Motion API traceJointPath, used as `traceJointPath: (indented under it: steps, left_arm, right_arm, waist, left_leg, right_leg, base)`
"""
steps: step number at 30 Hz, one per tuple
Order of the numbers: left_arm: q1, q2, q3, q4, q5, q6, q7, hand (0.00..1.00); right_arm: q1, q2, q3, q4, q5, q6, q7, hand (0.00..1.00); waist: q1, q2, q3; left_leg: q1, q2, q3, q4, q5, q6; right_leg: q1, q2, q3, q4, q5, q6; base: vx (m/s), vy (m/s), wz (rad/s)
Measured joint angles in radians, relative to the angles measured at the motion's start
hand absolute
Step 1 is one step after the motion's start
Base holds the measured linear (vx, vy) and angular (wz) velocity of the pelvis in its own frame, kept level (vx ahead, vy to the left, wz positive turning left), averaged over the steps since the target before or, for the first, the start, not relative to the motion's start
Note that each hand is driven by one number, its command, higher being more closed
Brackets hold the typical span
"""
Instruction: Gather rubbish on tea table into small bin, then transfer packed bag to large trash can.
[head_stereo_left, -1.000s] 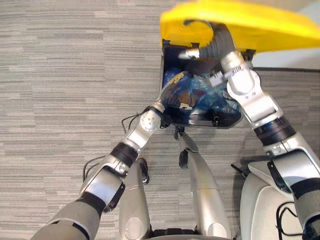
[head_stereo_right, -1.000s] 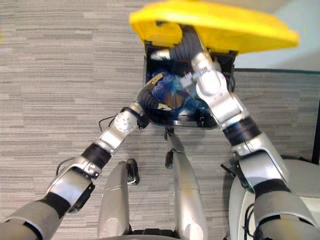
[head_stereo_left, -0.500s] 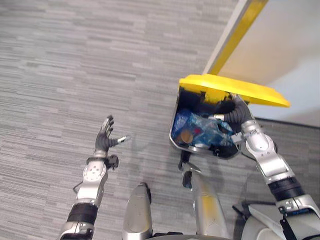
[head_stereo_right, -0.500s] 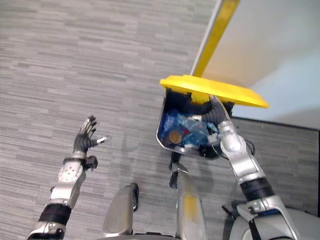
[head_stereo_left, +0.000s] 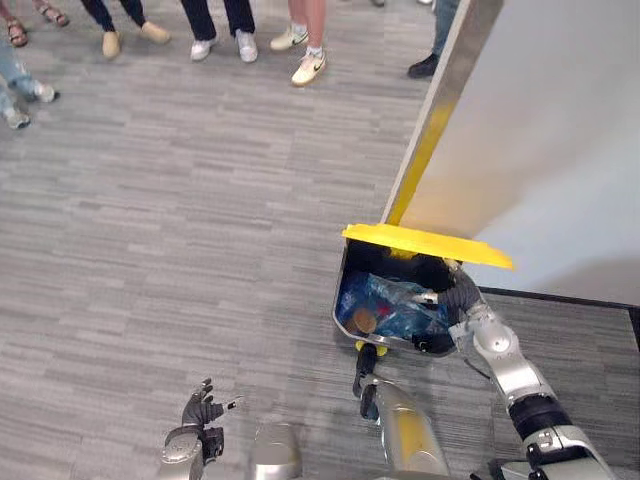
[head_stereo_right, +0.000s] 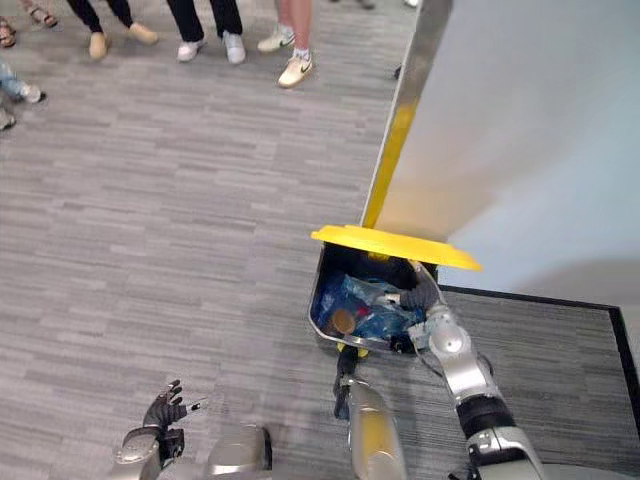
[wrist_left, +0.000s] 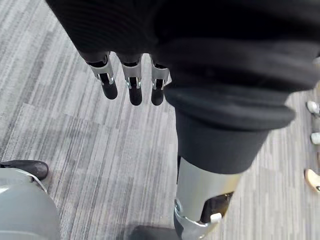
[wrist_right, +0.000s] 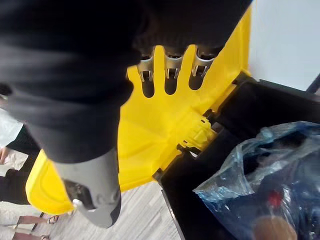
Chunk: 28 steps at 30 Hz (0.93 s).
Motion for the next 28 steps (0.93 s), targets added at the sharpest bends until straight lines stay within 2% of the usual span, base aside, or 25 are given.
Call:
traceJointPath:
  steps: [1,2,3,4,5,6,7,8,9,10,11,13,15,16,17,20,23,28]
  left_arm:
    - [0.001,-0.002,0.009,0.000,0.001,0.000,-0.001,0.00]
    - [0.001,-0.009,0.044,0.000,0.001,0.001,-0.001,0.00]
    - [0.001,-0.021,0.058,0.001,0.001,0.002,0.000,0.00]
    - [0.003,-0.025,0.059,0.000,0.001,0.005,0.002,0.00]
    - [0.003,-0.028,0.059,-0.001,0.001,0.007,0.004,0.00]
    - [0.025,-0.039,0.059,-0.007,0.002,0.013,0.008,0.00]
    - [0.034,-0.045,0.059,-0.012,0.002,0.018,0.010,0.00]
    - [0.043,-0.057,0.061,-0.020,0.002,0.028,0.019,0.00]
    - [0.040,-0.059,0.069,-0.020,0.002,0.030,0.022,0.00]
    - [0.032,-0.093,0.076,-0.018,0.002,0.041,0.023,0.00]
    - [0.034,-0.122,0.075,-0.018,0.002,0.045,0.021,0.00]
    - [0.013,-0.156,0.075,-0.010,0.002,0.043,0.023,0.00]
    - [0.009,-0.163,0.075,-0.006,0.002,0.043,0.024,0.00]
    - [0.003,-0.163,0.075,0.009,0.005,0.045,0.027,0.00]
    - [0.004,-0.163,0.075,0.026,0.010,0.045,0.031,0.00]
    - [0.025,-0.147,0.075,0.033,0.010,0.045,0.047,0.00]
    - [0.035,-0.105,0.077,0.054,0.012,0.048,0.049,0.00]
    - [0.034,-0.072,0.090,0.083,0.028,0.058,0.048,0.00]
  right_arm:
    - [0.020,0.004,0.000,-0.004,0.000,0.000,0.001,0.00]
    - [0.048,0.019,0.000,-0.015,0.000,0.000,0.005,0.00]
    - [0.080,0.035,-0.005,-0.017,0.000,0.000,0.009,0.00]
    - [0.153,0.067,-0.023,-0.014,-0.004,0.001,0.017,0.00]
    - [0.194,0.089,-0.034,-0.013,-0.012,0.001,0.021,0.00]
    - [0.277,0.142,-0.039,0.007,-0.044,0.003,0.024,0.00]
    - [0.299,0.160,-0.039,0.023,-0.052,0.002,0.024,0.00]
    - [0.332,0.193,-0.047,0.067,-0.077,0.005,0.023,0.00]
    - [0.338,0.210,-0.057,0.103,-0.088,0.009,0.023,0.00]
    - [0.336,0.230,-0.094,0.174,-0.106,0.026,0.020,0.00]
    - [0.338,0.242,-0.130,0.214,-0.111,0.038,0.017,0.00]
    - [0.330,0.246,-0.180,0.339,-0.117,0.052,0.007,0.00]
    - [0.299,0.237,-0.205,0.402,-0.117,0.071,-0.007,0.00]
    - [0.284,0.225,-0.221,0.426,-0.116,0.075,-0.019,0.00]
    - [0.287,0.216,-0.250,0.446,-0.115,0.083,-0.026,0.00]
    - [0.288,0.206,-0.279,0.485,-0.104,0.089,-0.031,0.00]
    - [0.276,0.202,-0.287,0.506,-0.095,0.093,-0.037,0.00]
    - [0.251,0.196,-0.325,0.528,-0.095,0.095,-0.043,0.00]
  waist:
    - [-0.006,-0.006,-0.001]
    - [-0.006,-0.008,-0.005]
    - [-0.016,0.000,0.001]
    - [-0.038,-0.001,-0.004]
    - [-0.039,0.002,-0.008]
    - [-0.038,-0.011,-0.044]
    - [-0.036,-0.015,-0.052]
    - [-0.038,-0.028,-0.063]
    - [-0.032,-0.045,-0.073]
    - [-0.030,-0.015,-0.075]
    - [-0.031,0.005,-0.089]
    - [-0.035,-0.017,-0.120]
    - [-0.030,0.002,-0.133]
    - [-0.037,0.023,-0.136]
    - [-0.036,0.034,-0.147]
    - [-0.036,0.043,-0.176]
    - [-0.036,0.044,-0.187]
    - [-0.037,0.017,-0.193]
  left_leg:
    - [0.000,-0.003,0.004,0.010,-0.002,0.009]
    - [-0.006,0.022,0.037,0.008,0.016,0.040]
    - [-0.015,0.032,0.040,0.004,0.032,0.039]
    - [-0.008,0.038,0.027,-0.029,0.064,0.037]
    - [0.000,0.045,0.020,-0.047,0.081,0.034]
    - [-0.004,0.062,0.024,-0.084,0.114,0.021]
    - [-0.009,0.069,0.028,-0.092,0.124,0.015]
    - [-0.026,0.082,0.029,-0.087,0.132,0.004]
    - [-0.035,0.087,0.031,-0.085,0.136,-0.003]
    - [-0.044,0.114,0.038,-0.121,0.161,-0.016]
    - [-0.032,0.129,0.055,-0.172,0.197,-0.001]
    - [-0.017,0.091,0.103,-0.260,0.267,-0.032]
    - [-0.026,0.097,0.130,-0.285,0.289,-0.036]
    - [-0.034,0.104,0.138,-0.298,0.299,-0.038]
    - [-0.027,0.102,0.122,-0.321,0.302,-0.033]
    - [-0.012,0.094,0.117,-0.347,0.316,-0.027]
    - [0.007,0.086,0.127,-0.369,0.322,-0.026]
    - [0.028,0.059,0.140,-0.390,0.337,-0.016]
  right_leg:
    - [0.002,-0.001,0.010,-0.004,0.014,0.020]
    - [-0.002,0.014,0.042,-0.027,0.069,0.082]
    - [-0.051,-0.001,0.030,0.164,0.013,-0.013]
    - [-0.087,-0.039,0.009,0.475,-0.093,-0.094]
    - [-0.088,-0.054,0.005,0.588,-0.125,-0.102]
    - [-0.062,-0.090,0.019,0.757,-0.143,-0.096]
    - [-0.040,-0.106,0.032,0.777,-0.143,-0.096]
    - [0.041,-0.143,0.059,0.729,-0.115,-0.087]
    - [0.067,-0.142,0.042,0.675,-0.154,-0.032]
    - [0.098,-0.101,0.001,0.583,-0.171,-0.029]
    - [0.136,-0.068,0.004,0.492,-0.202,-0.011]
    - [0.188,-0.074,0.014,0.307,-0.322,-0.007]
    - [0.230,-0.045,0.016,0.156,-0.327,-0.013]
    - [0.246,-0.028,0.019,0.080,-0.309,-0.039]
    - [0.259,-0.012,0.024,0.039,-0.282,-0.042]
    - [0.266,-0.001,0.039,0.014,-0.263,-0.039]
    - [0.291,0.001,0.054,-0.049,-0.219,-0.032]
    - [0.330,-0.018,0.068,-0.128,-0.170,-0.010]
  base:
    - [-0.21,0.075,-0.36]
    - [-0.28,0.005,-0.34]
    - [-0.28,-0.009,-0.16]
    - [-0.26,-0.043,0.14]
    - [-0.14,-0.051,0.12]
    - [-0.10,-0.084,-0.07]
    - [-0.05,-0.183,-0.19]
    - [-0.04,-0.147,-0.24]
    - [-0.13,-0.215,-0.35]
    - [-0.12,-0.122,-0.41]
    - [-0.14,-0.203,-0.40]
    - [-0.05,-0.189,-0.41]
    - [-0.11,-0.125,-0.53]
    - [-0.20,-0.071,-0.39]
    - [-0.19,-0.046,-0.27]
    - [-0.08,0.002,-0.13]
    - [-0.06,0.052,-0.14]
    - [0.00,0.082,-0.07]
